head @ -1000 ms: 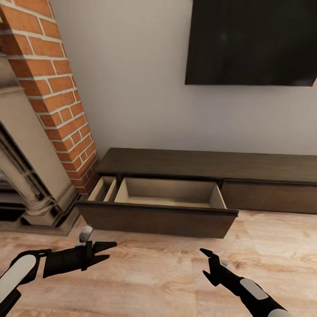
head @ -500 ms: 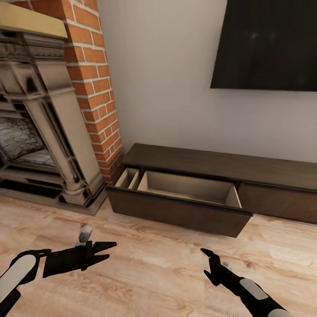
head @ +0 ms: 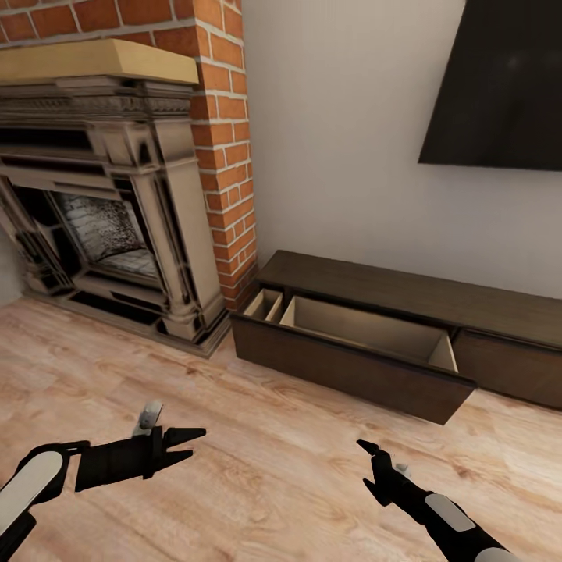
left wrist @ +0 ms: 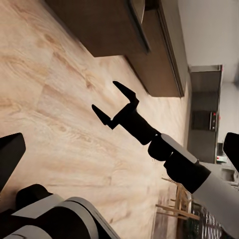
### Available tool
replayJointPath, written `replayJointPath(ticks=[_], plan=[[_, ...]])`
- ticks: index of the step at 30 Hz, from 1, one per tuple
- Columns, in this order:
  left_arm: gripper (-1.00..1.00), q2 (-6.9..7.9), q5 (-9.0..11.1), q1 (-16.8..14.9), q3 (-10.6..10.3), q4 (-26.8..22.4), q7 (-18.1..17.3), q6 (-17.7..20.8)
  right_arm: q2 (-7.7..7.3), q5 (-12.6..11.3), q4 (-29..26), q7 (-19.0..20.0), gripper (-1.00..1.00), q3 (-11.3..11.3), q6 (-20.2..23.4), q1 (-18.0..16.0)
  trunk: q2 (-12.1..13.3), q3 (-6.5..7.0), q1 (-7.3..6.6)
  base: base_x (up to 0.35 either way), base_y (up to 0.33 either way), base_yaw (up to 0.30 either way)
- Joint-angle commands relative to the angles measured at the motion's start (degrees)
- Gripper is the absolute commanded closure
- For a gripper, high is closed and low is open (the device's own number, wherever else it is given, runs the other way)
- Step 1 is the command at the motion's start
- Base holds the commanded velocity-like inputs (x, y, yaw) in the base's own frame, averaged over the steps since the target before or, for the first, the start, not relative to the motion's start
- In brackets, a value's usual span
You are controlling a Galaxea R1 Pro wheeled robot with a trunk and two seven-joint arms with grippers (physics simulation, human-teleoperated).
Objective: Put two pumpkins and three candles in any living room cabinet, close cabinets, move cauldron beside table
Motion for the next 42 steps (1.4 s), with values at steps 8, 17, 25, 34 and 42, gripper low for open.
replayJointPath(ticks=[8,17,25,34,42], plan=[[-1.00,0.07,-1.76,-0.11,0.26,0.04,2.32,-0.08,-0.06,-0.16,0.05,0.20,-1.00,0.34,-0.27,-0.02,3.20,1.40,-1.80,-0.137,0.000,0.293],[-1.00,-0.24,-2.22,-0.27,5.75,1.63,18.37,-0.35,-0.04,-0.15,0.11,0.12,-1.00,0.38,-3.11,-0.02,6.81,3.02,-3.77,-0.010,0.000,0.293],[-1.00,-0.46,-2.81,-0.56,9.34,5.07,26.67,-0.52,0.01,-0.15,0.11,0.06,-1.00,0.45,-5.22,-0.02,10.02,4.45,-5.53,0.000,0.000,0.293],[-1.00,-0.89,-6.42,-1.07,9.58,5.43,34.39,-2.59,0.08,2.97,0.11,-0.53,-1.00,4.17,-9.80,-0.02,13.63,6.07,-7.51,0.000,0.000,0.293],[-1.00,-0.96,-17.84,-6.67,9.59,16.98,35.41,-6.53,3.05,18.27,-0.05,-12.24,-1.00,8.83,-14.37,-0.02,16.84,7.48,-9.26,0.000,0.000,0.293]])
